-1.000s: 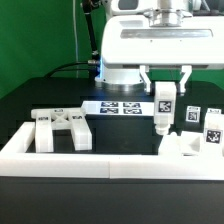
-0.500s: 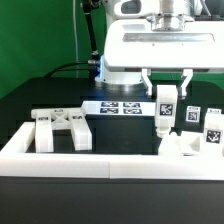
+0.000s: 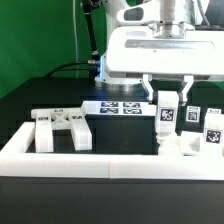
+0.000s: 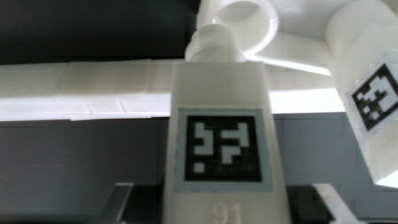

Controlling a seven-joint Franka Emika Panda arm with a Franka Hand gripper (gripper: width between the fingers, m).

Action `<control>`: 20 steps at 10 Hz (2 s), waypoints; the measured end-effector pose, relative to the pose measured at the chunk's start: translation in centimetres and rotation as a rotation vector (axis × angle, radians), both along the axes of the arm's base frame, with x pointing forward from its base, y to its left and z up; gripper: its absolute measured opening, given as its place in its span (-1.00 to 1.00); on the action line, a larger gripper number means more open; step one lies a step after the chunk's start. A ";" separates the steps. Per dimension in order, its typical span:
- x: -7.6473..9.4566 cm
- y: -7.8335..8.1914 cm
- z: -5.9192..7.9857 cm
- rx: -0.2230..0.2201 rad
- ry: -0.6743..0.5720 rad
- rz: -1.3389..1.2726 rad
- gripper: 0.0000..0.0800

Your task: Assemble chair

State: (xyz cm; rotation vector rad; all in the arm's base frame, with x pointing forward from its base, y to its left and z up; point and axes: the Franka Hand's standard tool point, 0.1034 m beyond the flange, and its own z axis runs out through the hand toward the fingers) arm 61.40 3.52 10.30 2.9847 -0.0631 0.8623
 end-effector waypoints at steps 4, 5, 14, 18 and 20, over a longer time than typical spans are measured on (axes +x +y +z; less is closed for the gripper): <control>0.0 0.9 -0.3 0.000 0.003 0.014 -0.27; -0.1 1.0 -0.4 -0.001 0.006 0.016 -0.27; -0.5 1.1 -2.2 -0.017 0.000 0.024 -0.27; -0.8 1.1 -2.4 -0.035 -0.065 0.030 -0.27; -0.7 1.1 -2.4 -0.030 -0.044 0.028 -0.27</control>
Offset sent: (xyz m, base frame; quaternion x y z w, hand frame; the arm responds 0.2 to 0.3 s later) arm 0.0044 0.0132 -0.0019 -0.0059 0.0024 0.0095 0.9999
